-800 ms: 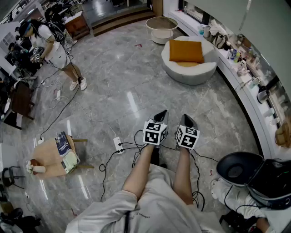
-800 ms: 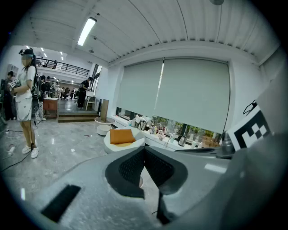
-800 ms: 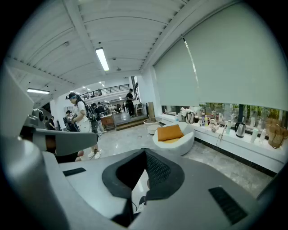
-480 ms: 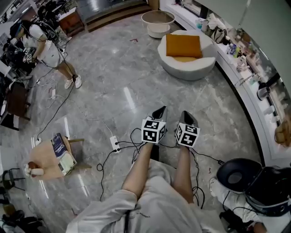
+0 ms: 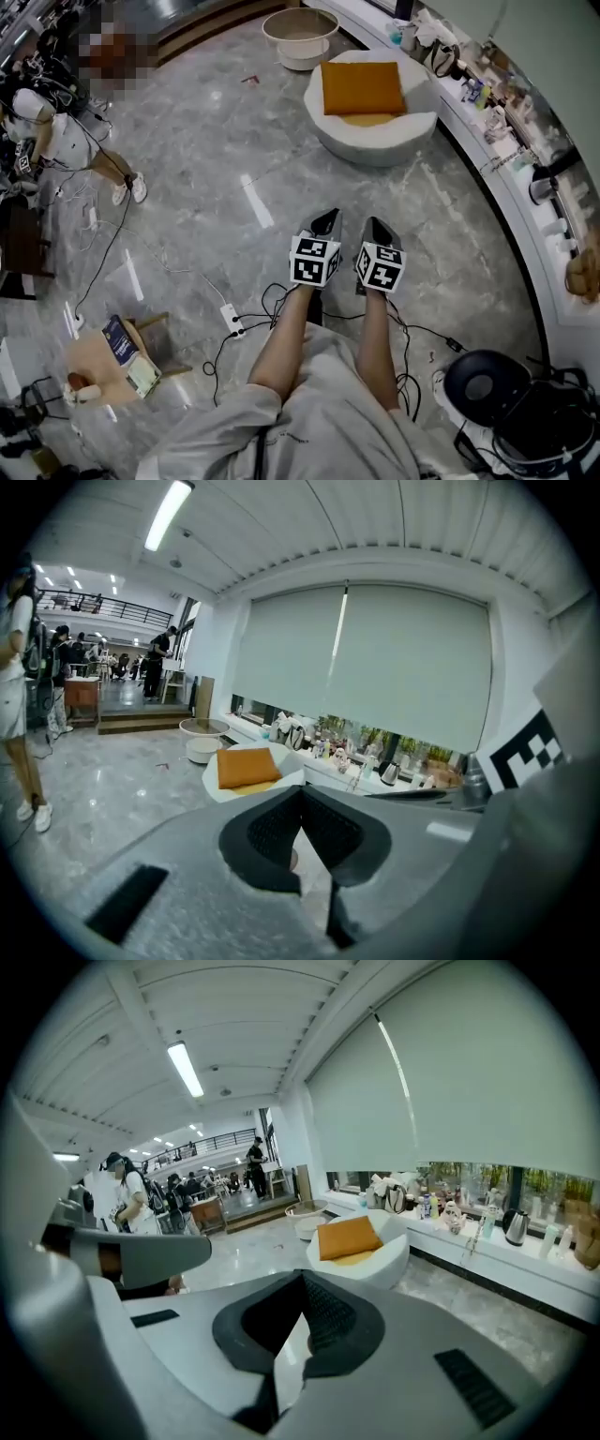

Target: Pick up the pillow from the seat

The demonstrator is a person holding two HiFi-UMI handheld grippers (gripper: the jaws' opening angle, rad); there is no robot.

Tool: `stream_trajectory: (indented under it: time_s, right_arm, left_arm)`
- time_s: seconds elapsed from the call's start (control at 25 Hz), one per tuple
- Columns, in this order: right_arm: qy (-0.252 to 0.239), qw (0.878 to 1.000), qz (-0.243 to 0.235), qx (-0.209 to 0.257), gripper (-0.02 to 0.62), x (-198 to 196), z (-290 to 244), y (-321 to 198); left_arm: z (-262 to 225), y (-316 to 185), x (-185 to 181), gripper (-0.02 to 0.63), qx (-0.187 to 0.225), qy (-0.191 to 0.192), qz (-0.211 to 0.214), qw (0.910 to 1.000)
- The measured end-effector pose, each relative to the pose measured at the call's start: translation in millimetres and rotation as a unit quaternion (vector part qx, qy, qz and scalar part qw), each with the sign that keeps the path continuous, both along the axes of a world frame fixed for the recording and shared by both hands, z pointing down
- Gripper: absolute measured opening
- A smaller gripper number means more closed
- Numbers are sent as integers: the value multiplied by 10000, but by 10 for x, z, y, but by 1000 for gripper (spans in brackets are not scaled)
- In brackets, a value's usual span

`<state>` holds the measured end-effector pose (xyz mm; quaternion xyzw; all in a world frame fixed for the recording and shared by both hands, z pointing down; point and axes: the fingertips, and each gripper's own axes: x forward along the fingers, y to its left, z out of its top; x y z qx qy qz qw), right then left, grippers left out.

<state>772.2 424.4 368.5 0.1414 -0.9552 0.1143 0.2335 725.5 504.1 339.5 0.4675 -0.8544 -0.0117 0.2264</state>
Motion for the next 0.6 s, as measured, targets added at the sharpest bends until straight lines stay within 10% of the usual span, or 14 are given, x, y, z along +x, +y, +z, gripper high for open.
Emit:
stream_trajectory:
  time_s: [0.6]
  right_arm:
    - [168,9997,171,-87,6,-2694,-112,-1150]
  left_arm:
    - [-44,-1309,-2691,9,-151,346,612,9974]
